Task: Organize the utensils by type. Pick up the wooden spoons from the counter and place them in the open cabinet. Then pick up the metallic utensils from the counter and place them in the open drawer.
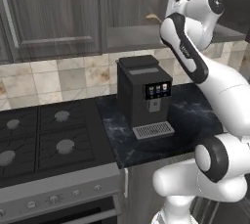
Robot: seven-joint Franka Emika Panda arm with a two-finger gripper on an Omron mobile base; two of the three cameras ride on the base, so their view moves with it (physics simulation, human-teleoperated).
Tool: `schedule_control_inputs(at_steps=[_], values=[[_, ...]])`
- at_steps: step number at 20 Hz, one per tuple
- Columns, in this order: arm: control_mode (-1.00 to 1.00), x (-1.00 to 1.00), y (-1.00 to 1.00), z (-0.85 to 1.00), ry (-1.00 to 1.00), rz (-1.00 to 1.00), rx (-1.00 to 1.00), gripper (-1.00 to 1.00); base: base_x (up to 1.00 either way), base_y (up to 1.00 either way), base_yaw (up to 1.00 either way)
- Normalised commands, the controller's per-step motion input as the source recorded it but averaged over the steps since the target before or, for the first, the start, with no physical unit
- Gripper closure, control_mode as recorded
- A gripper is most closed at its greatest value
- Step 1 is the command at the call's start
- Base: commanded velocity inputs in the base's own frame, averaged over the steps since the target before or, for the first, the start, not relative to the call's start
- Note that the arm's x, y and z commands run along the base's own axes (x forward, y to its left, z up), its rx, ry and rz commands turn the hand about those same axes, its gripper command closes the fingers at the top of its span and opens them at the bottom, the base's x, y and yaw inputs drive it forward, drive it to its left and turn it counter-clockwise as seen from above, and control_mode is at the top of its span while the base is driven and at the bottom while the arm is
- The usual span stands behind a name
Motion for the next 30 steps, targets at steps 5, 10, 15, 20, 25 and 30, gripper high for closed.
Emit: schedule_control_inputs(at_steps=[5, 10, 15, 20, 25, 30], values=[[-1.0, 0.46, 0.03, -0.07, 0.0, 0.0, 0.11, 1.0, 0.0, 0.0, 0.0], [-1.0, 0.46, 0.06, -0.07, 0.0, 0.0, 0.09, 1.0, 0.0, 0.0, 0.0], [-1.0, 0.45, 0.08, -0.08, 0.0, 0.03, 0.08, 1.0, 0.0, 0.0, 0.0], [-1.0, 0.45, 0.07, -0.04, 0.0, 0.09, 0.05, 1.0, 0.0, 0.0, 0.0], [-1.0, 0.28, 0.07, -0.09, 0.0, 0.16, 0.0, 1.0, 0.0, 0.0, 0.0], [-1.0, 0.31, 0.14, -0.12, 0.01, 0.08, 0.0, 1.0, 0.0, 0.0, 0.0]])
